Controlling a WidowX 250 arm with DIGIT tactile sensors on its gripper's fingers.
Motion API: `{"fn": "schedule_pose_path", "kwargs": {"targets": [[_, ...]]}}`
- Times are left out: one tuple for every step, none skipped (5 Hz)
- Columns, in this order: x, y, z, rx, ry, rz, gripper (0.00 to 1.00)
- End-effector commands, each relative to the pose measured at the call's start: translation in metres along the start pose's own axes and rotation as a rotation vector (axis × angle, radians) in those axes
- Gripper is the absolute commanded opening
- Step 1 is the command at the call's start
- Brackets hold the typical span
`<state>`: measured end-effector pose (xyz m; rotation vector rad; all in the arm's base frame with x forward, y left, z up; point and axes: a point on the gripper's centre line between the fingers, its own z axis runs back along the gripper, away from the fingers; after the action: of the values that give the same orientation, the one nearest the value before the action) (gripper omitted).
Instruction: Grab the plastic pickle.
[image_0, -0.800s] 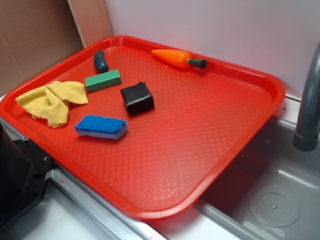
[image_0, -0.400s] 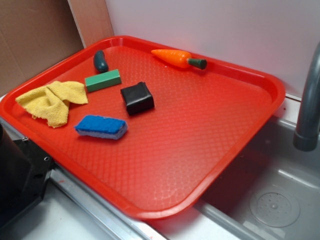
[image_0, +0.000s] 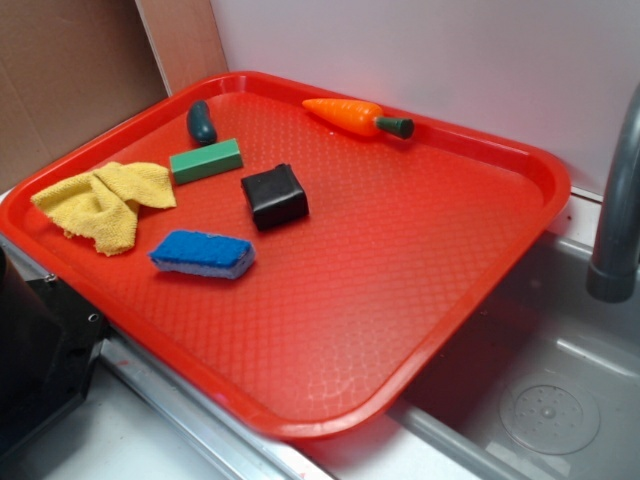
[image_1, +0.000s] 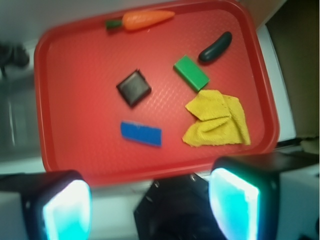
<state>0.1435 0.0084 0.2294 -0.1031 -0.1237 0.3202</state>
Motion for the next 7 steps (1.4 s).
{"fn": "schedule_pose_path", "kwargs": {"targets": [[0.051, 0.039, -0.028, 0.068, -0.117, 0.414, 1.00], [0.074, 0.062, -0.049, 0.115, -0.184, 0.580, 1.00], [0.090, 0.080, -0.068, 0.128, -0.248, 0.684, 1.00], [0.110, 0.100, -0.100, 0.161, -0.311, 0.802, 1.00], [0.130, 0.108, -0.134, 0.203, -0.345, 0.827, 1.00], [0.143, 0.107, -0.155, 0.204, -0.398, 0.814, 1.00], [0.150, 0.109, -0.180, 0.229, -0.397, 0.791, 1.00]]}}
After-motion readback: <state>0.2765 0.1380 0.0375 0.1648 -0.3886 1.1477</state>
